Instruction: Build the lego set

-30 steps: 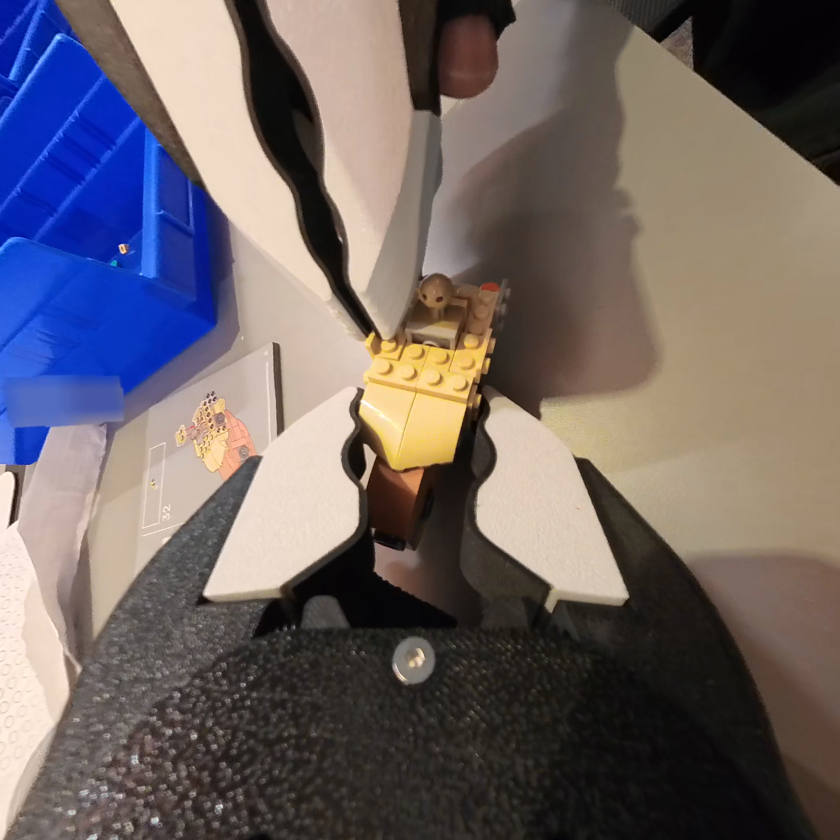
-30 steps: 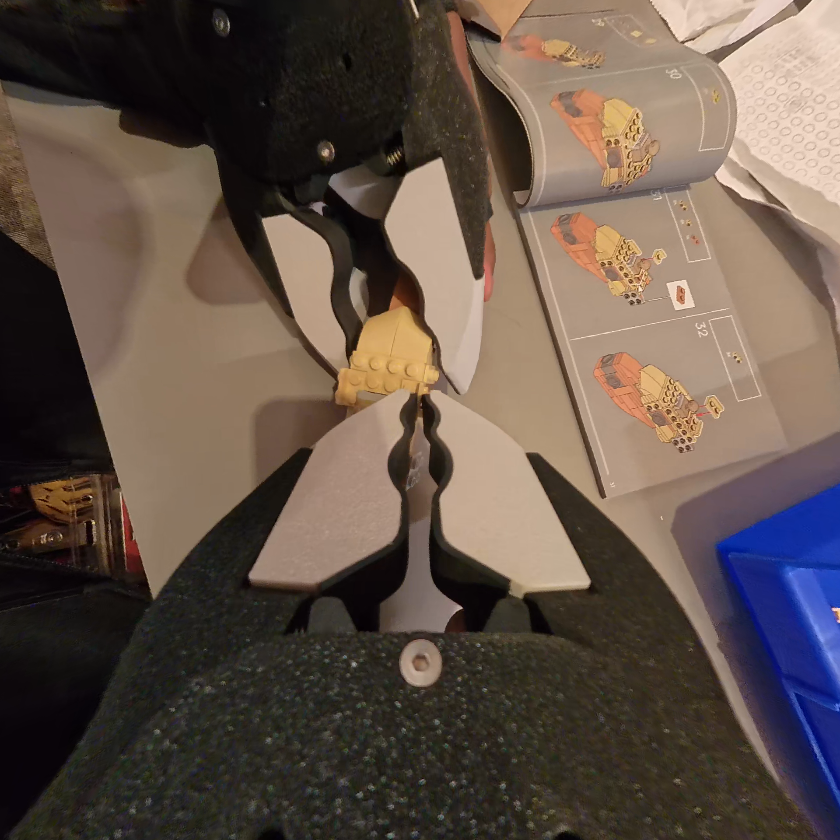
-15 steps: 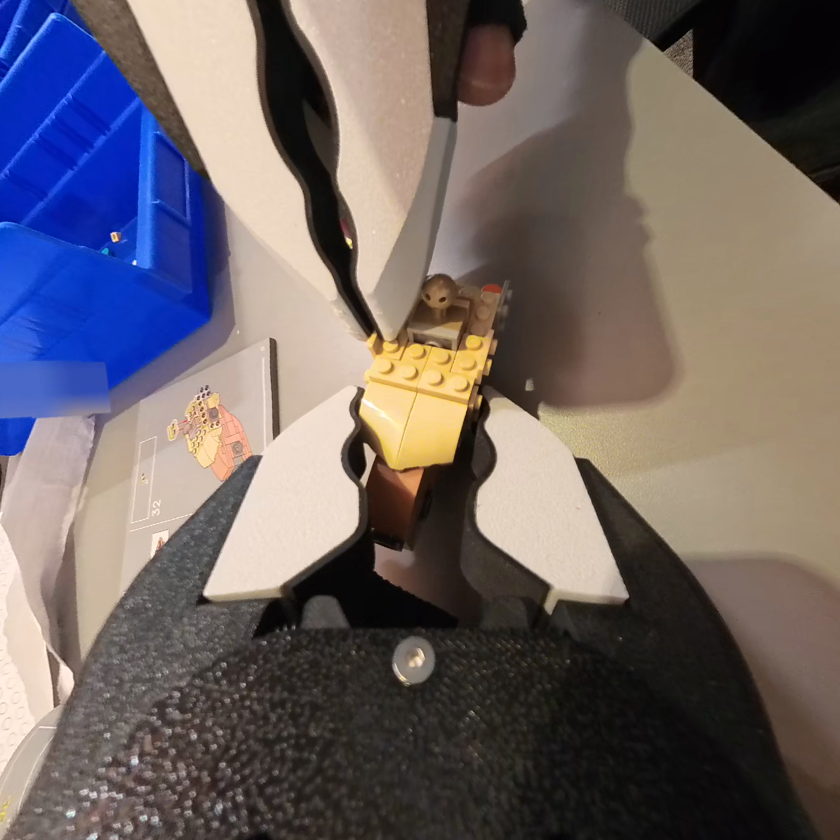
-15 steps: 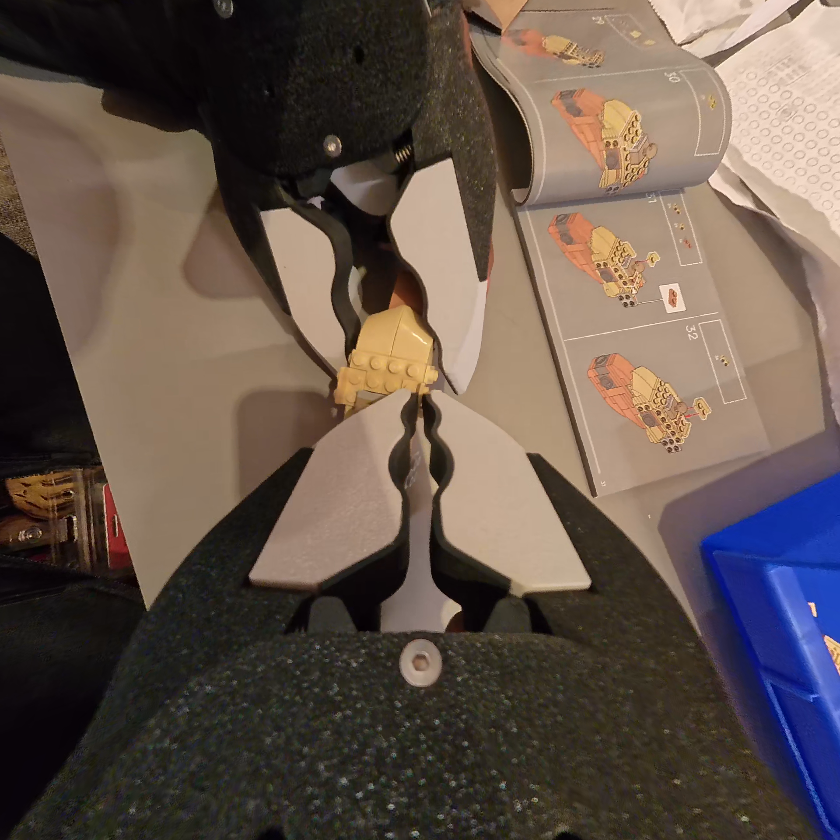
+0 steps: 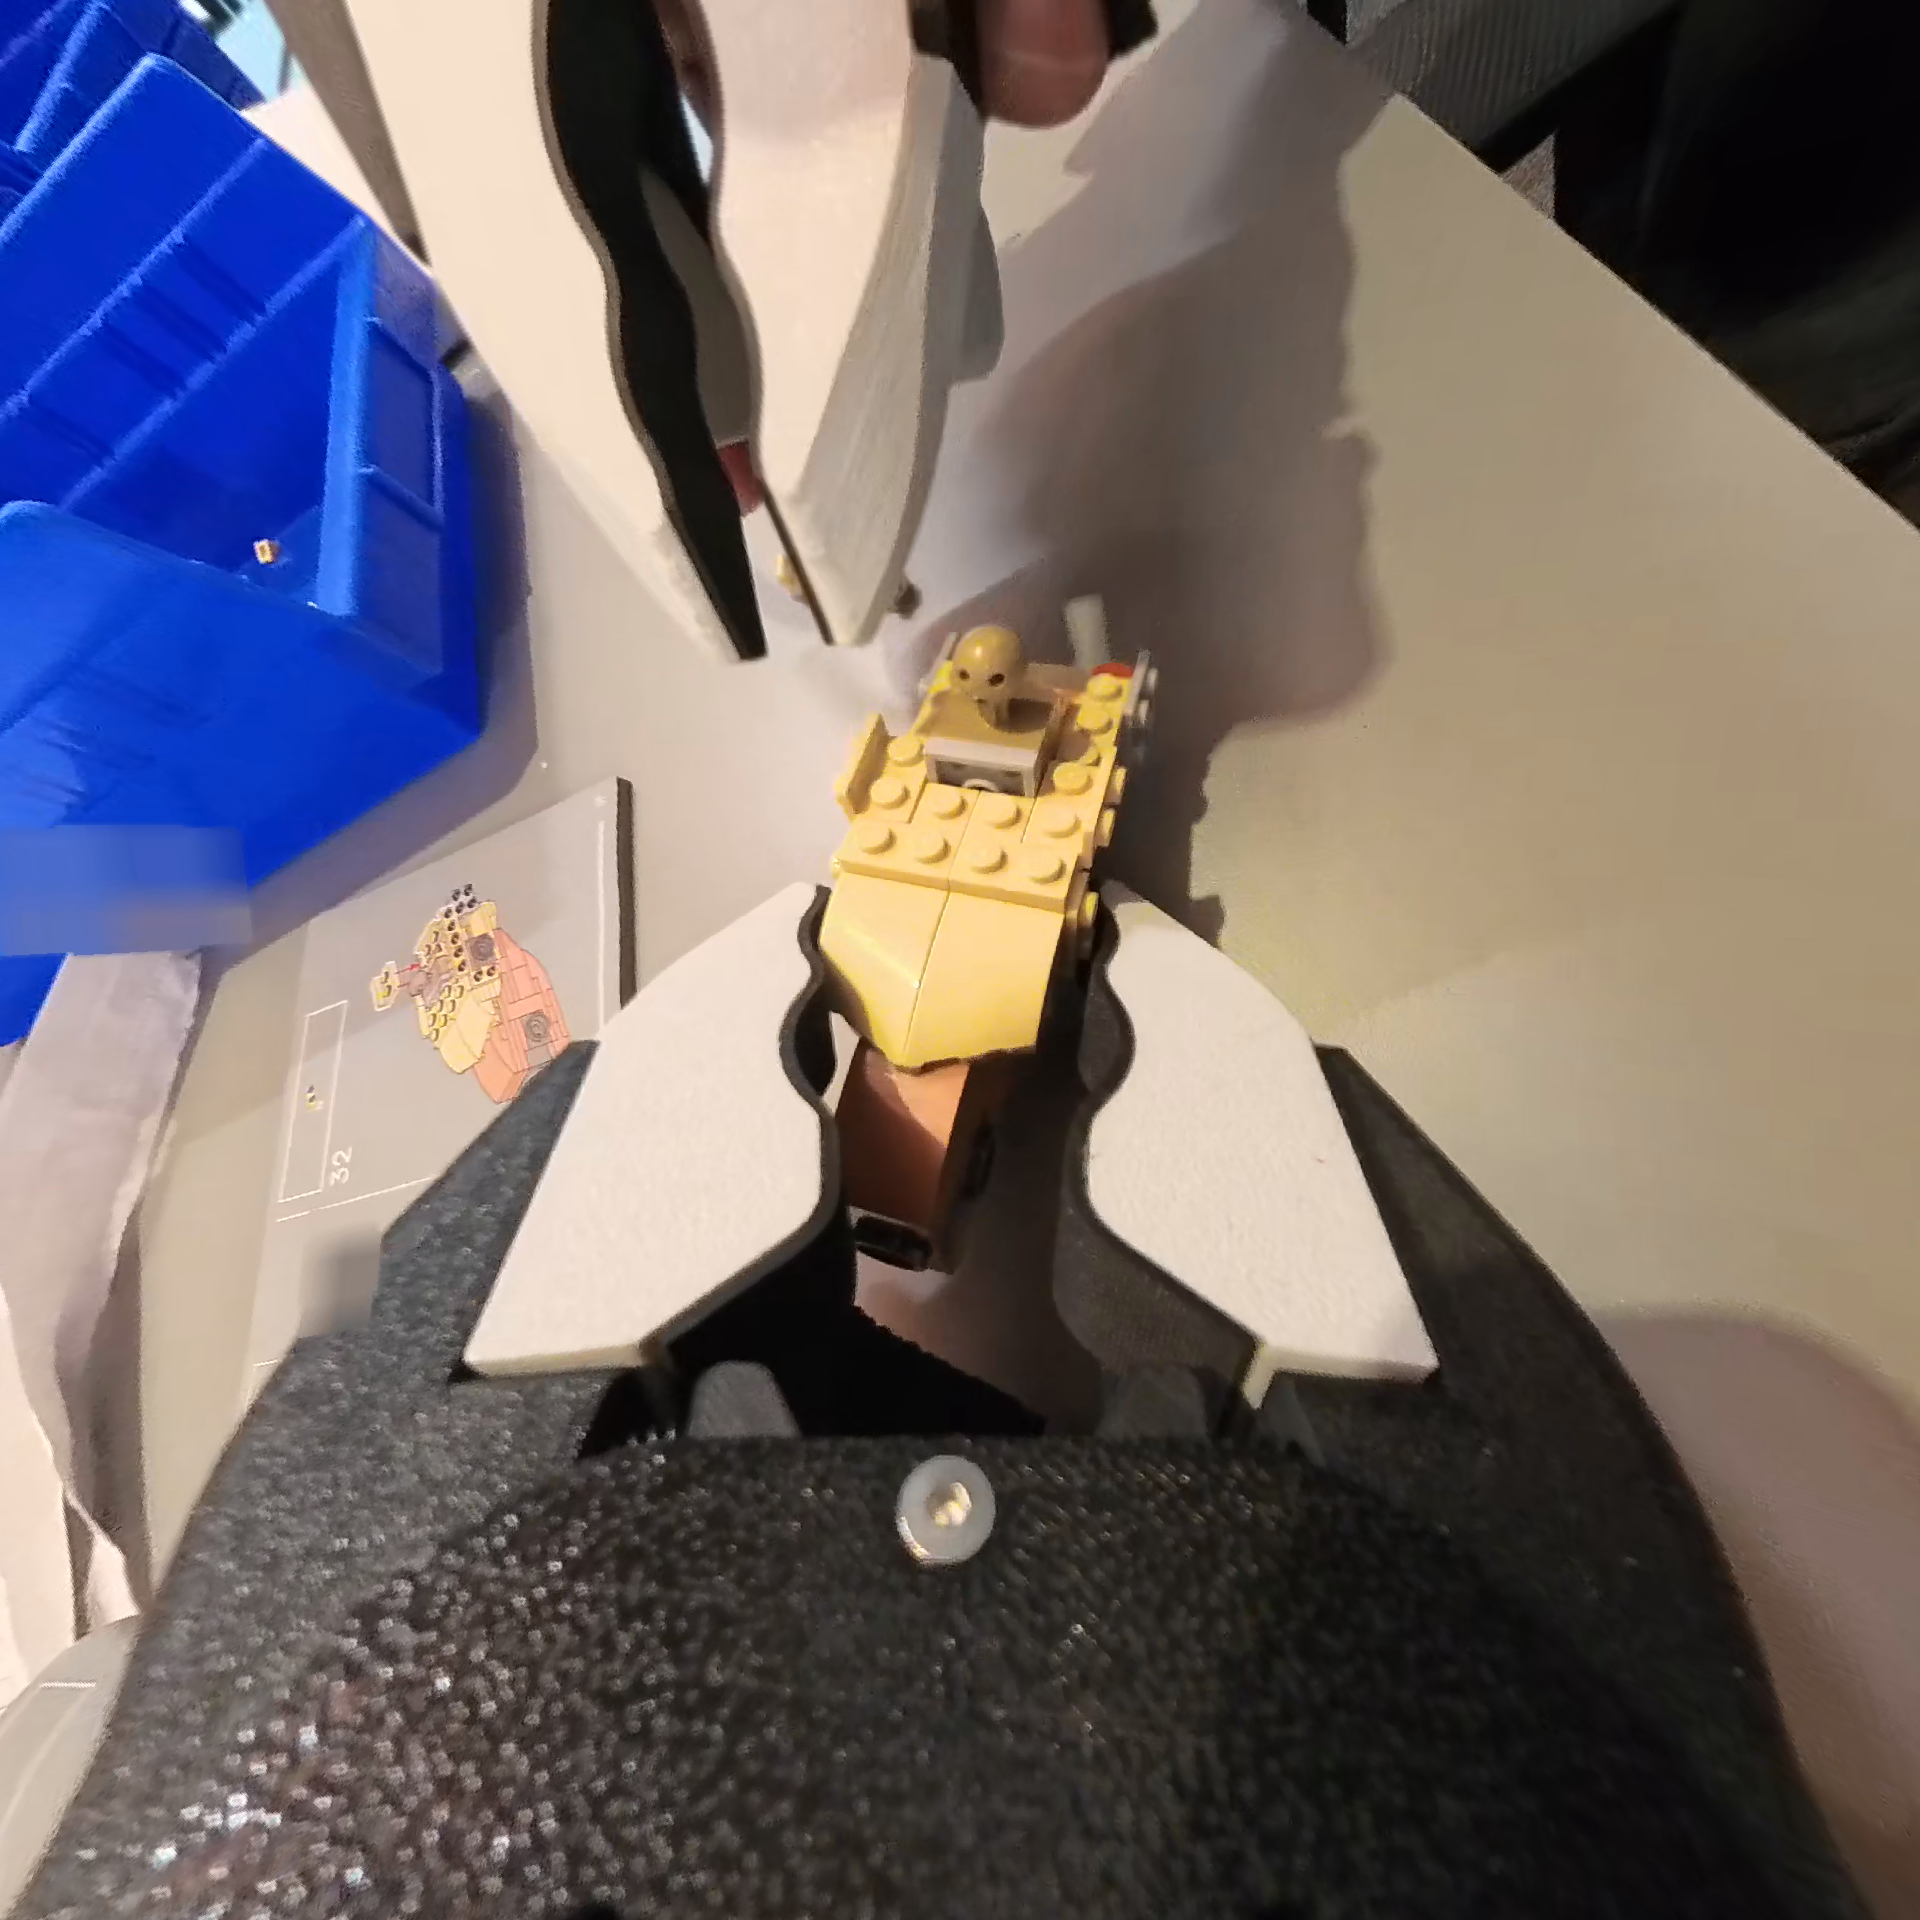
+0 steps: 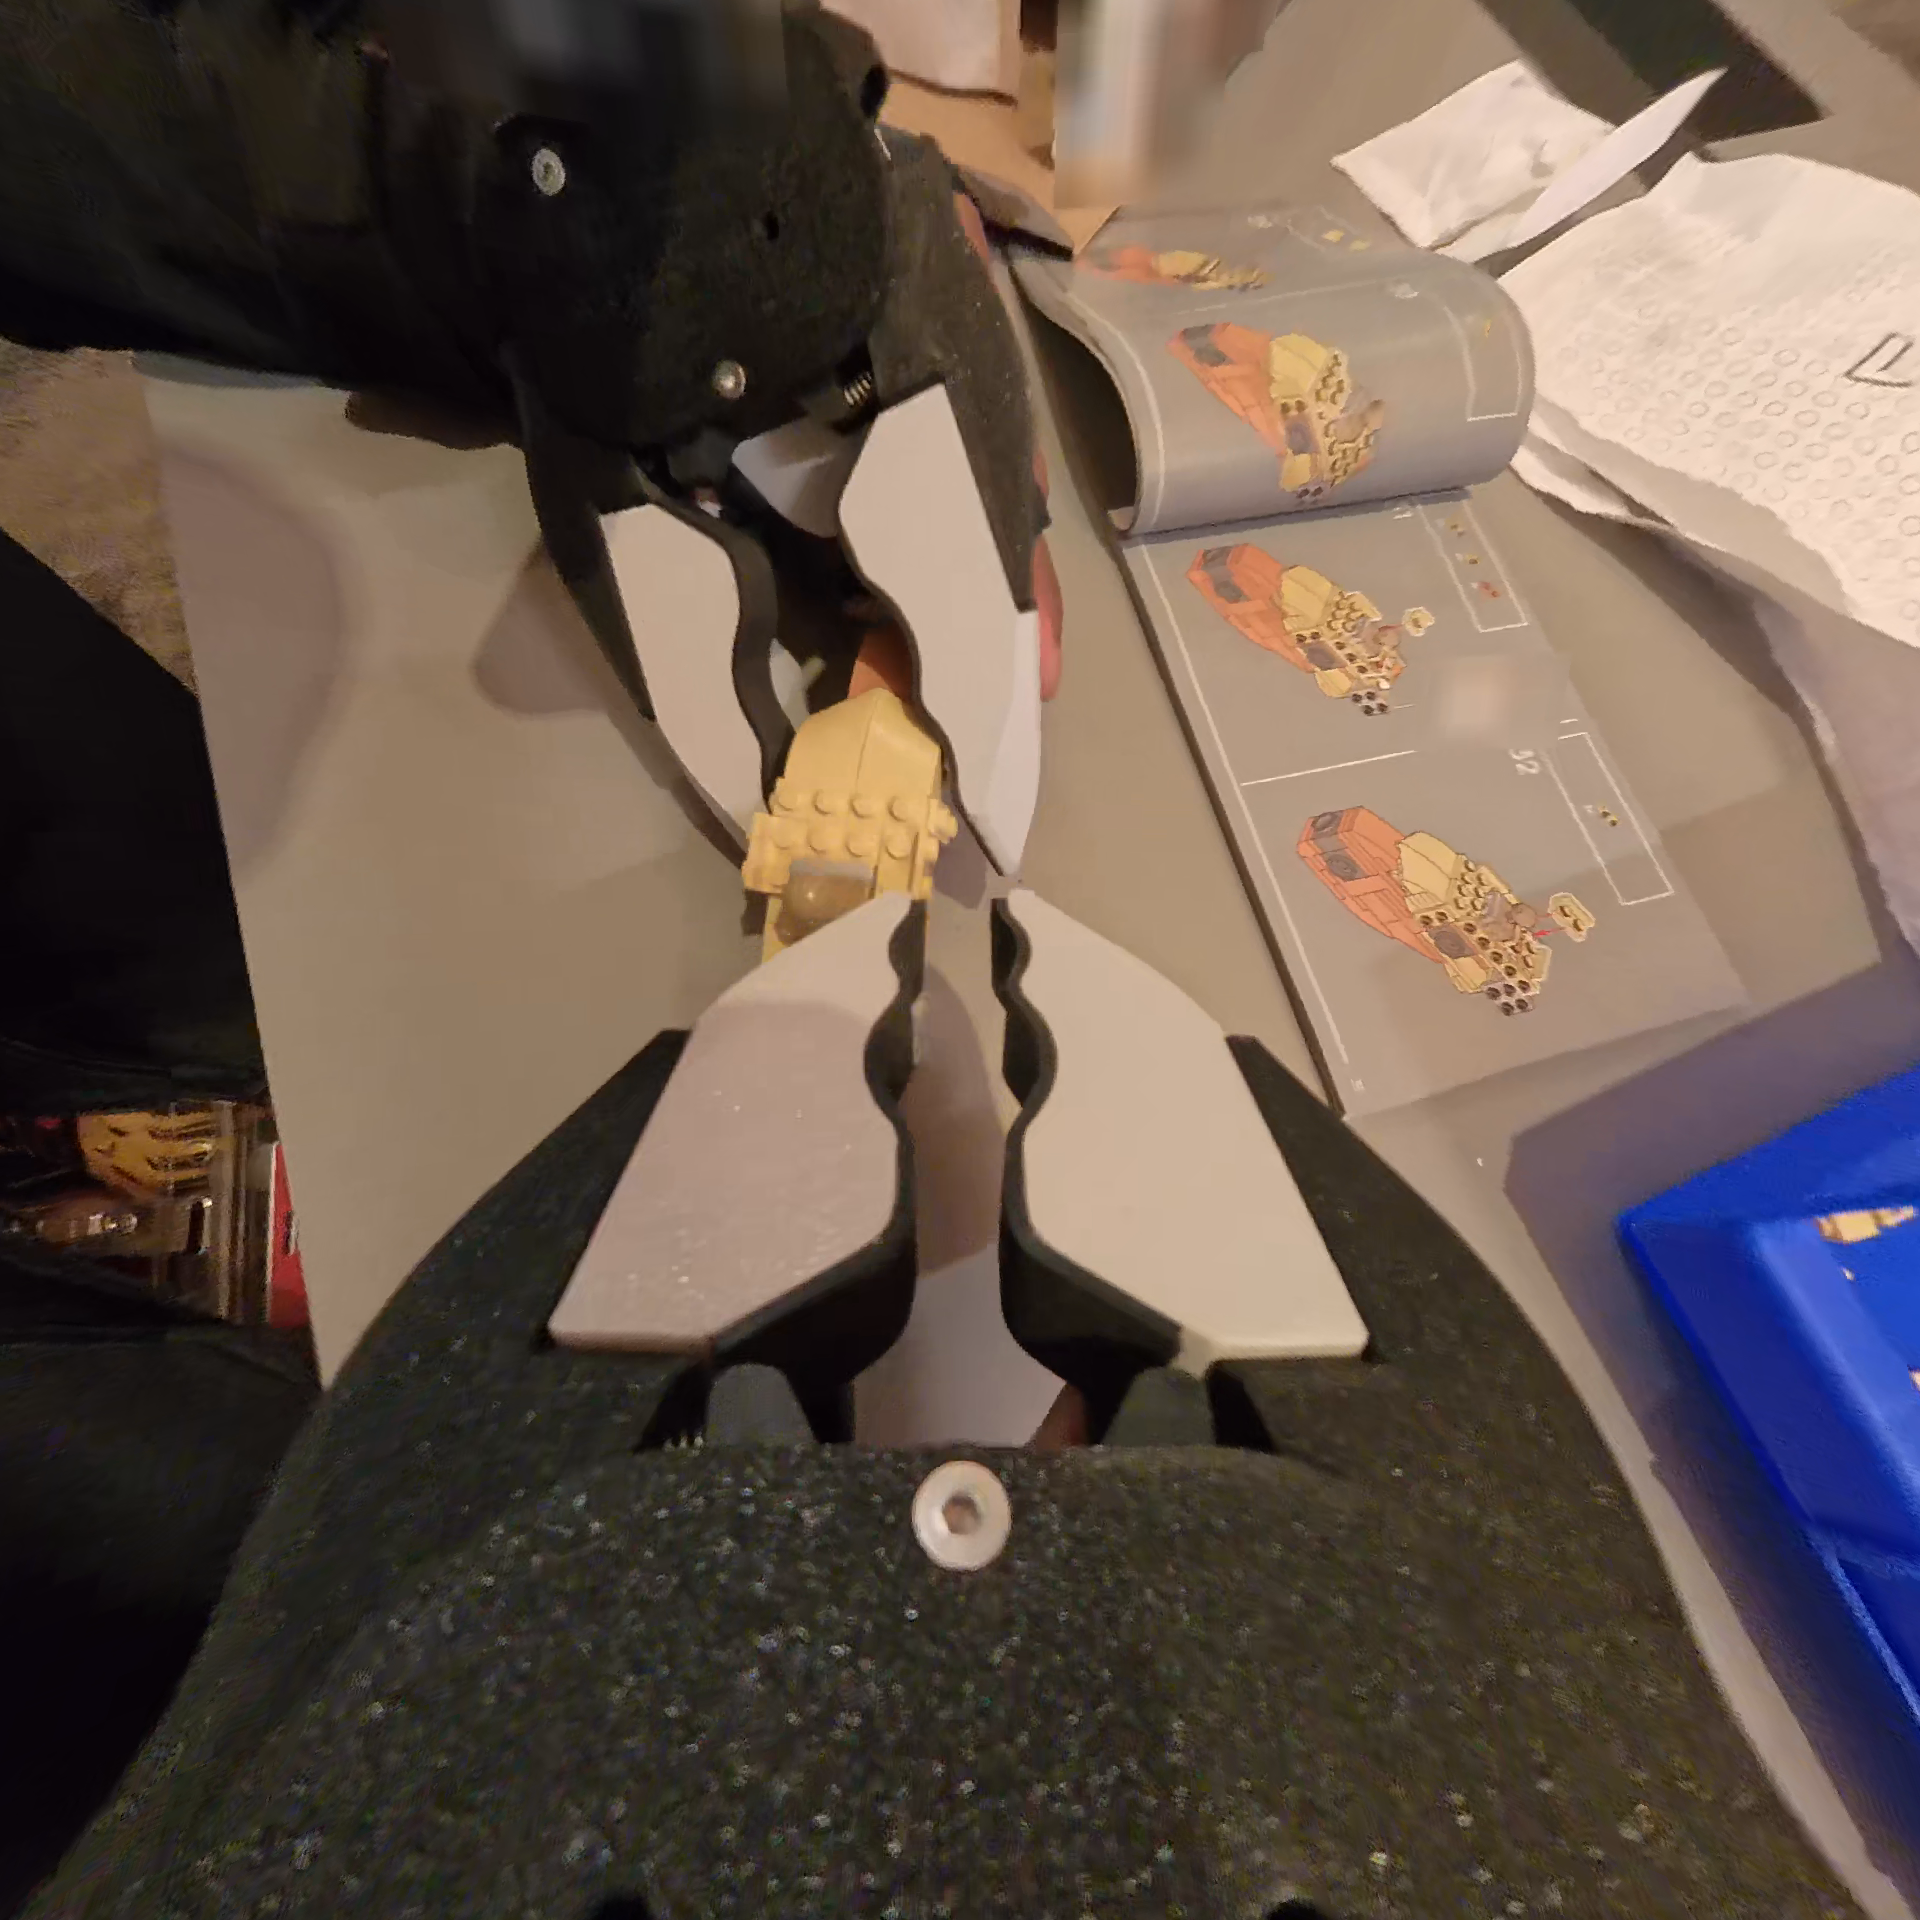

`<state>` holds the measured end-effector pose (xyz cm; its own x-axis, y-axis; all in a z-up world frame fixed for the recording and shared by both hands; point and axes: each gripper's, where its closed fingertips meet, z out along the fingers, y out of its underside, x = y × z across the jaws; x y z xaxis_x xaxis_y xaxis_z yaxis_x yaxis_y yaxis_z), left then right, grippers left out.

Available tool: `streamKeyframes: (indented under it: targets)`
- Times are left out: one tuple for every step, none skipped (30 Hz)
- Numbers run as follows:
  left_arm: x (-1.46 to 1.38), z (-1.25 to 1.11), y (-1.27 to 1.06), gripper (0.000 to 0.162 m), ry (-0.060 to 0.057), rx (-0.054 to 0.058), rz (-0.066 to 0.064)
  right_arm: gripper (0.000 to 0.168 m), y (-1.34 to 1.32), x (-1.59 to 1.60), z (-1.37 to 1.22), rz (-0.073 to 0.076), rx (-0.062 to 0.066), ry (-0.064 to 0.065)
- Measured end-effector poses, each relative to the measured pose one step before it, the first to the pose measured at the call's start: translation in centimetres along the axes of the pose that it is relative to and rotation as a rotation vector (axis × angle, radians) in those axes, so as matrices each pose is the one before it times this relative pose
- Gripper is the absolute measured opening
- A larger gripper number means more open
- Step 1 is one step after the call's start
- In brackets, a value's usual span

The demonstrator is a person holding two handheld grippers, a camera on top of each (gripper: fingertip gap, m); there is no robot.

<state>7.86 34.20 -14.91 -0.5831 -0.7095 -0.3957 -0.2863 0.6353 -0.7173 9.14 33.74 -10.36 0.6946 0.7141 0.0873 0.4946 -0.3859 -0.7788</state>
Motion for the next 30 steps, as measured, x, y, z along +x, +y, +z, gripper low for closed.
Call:
streamKeyframes:
  targets:
    - [0.000,0.001,0.001,0.045,0.0005,0.0014,-0.0022,0.010,0.065,0.024,-0.055,-0.0041,0.0151,0.0045]
    - [-0.006,-0.001,-0.004,0.045,0.0007,0.0005,-0.0013,0.010,0.030,-0.069,-0.018,-0.0016,0.0169,-0.0013]
    - [-0.001,-0.011,0.004,0.045,0.0007,0.0006,-0.0021,0.010,0.033,-0.105,0.040,0.0043,0.0157,-0.0045]
    - [-0.005,-0.006,-0.005,0.045,0.0005,0.0012,-0.0018,0.010,-0.013,-0.105,0.080,0.0060,0.0161,-0.0048]
    - [-0.001,-0.001,0.003,0.045,0.0008,0.0012,-0.0013,0.010,-0.038,-0.044,0.087,0.0057,0.0167,-0.0004]
    - [0.003,-0.012,-0.006,0.045,0.0007,0.0011,-0.0009,0.010,-0.045,-0.020,0.096,0.0065,0.0139,0.0000]
    - [0.003,0.006,-0.023,0.045,-0.0005,0.0015,0.0005,0.010,-0.040,-0.043,0.093,0.0057,0.0120,-0.0028]
    - [0.000,0.012,-0.022,0.045,-0.0005,0.0007,0.0010,0.010,-0.025,-0.048,0.099,0.0028,0.0108,-0.0016]
    - [0.016,0.012,-0.006,0.045,-0.0001,-0.0004,0.0011,0.010,0.026,0.004,0.093,-0.0006,0.0078,0.0022]
    - [0.010,0.001,-0.014,0.045,-0.0007,-0.0001,0.0011,0.010,0.129,0.012,0.118,-0.0046,0.0020,0.0031]
    - [-0.004,0.001,-0.003,0.045,-0.0007,-0.0003,0.0002,0.010,0.170,-0.070,0.109,-0.0079,-0.0013,-0.0005]
    - [0.004,-0.004,-0.003,0.045,-0.0002,0.0005,-0.0002,0.011,0.119,-0.031,0.091,-0.0072,0.0017,0.0027]
    - [0.012,0.003,-0.017,0.045,0.0000,0.0015,-0.0008,0.011,0.024,-0.066,0.059,-0.0076,0.0078,0.0008]
    - [0.002,0.000,-0.018,0.045,0.0004,0.0013,-0.0010,0.011,-0.072,-0.028,0.014,-0.0056,0.0125,0.0029]
    - [-0.002,-0.005,-0.002,0.045,-0.0001,0.0008,-0.0002,0.011,-0.122,0.112,-0.010,-0.0035,0.0148,0.0107]
    - [0.008,-0.005,-0.001,0.045,0.0002,0.0007,-0.0010,0.011,-0.059,0.047,-0.025,-0.0031,0.0113,0.0050]
    - [-0.003,-0.010,-0.010,0.045,0.0001,0.0009,-0.0002,0.011,0.061,-0.041,0.011,-0.0011,0.0035,-0.0014]
    - [0.014,-0.007,-0.002,0.045,0.0002,0.0014,0.0013,0.011,0.127,-0.043,0.054,-0.0008,-0.0010,-0.0027]
    - [0.015,-0.004,-0.023,0.045,0.0008,0.0009,0.0006,0.010,0.139,0.024,0.071,-0.0016,-0.0009,0.0028]
    - [0.023,0.009,-0.010,0.045,0.0006,0.0006,0.0011,0.009,0.104,0.045,0.056,-0.0032,-0.0001,0.0038]
    - [0.011,-0.006,-0.013,0.045,-0.0004,-0.0005,0.0033,0.008,0.062,-0.047,0.027,-0.0030,0.0012,-0.0029]
    - [0.004,-0.004,-0.004,0.045,0.0000,0.0001,0.0012,0.007,-0.028,-0.036,-0.014,-0.0006,0.0052,-0.0035]
    - [0.004,0.005,0.001,0.045,-0.0001,-0.0007,-0.0005,0.007,0.001,-0.012,0.008,0.0000,0.0034,-0.0022]
    - [0.003,-0.004,0.008,0.045,0.0003,-0.0001,-0.0008,0.005,-0.003,-0.088,0.010,0.0026,0.0037,-0.0067]
    - [0.015,-0.001,0.001,0.045,0.0010,-0.0006,0.0007,0.004,0.000,-0.080,-0.001,0.0050,0.0028,-0.0059]
    - [0.003,0.006,0.000,0.045,0.0001,-0.0007,-0.0002,0.004,0.012,-0.007,0.011,0.0033,0.0010,-0.0013]
    - [0.012,0.001,0.009,0.045,0.0011,-0.0014,0.0004,0.004,0.007,-0.027,-0.016,0.0031,0.0004,-0.0020]
    - [0.009,0.002,0.006,0.045,0.0003,-0.0021,0.0014,0.004,0.004,-0.026,0.000,0.0033,-0.0001,-0.0023]
    - [0.018,0.015,0.010,0.045,0.0006,-0.0021,0.0005,0.004,0.009,-0.049,-0.003,0.0050,-0.0016,-0.0044]
    - [0.025,-0.002,0.003,0.045,0.0013,-0.0012,0.0009,0.004,0.001,-0.069,0.008,0.0040,-0.0029,-0.0045]
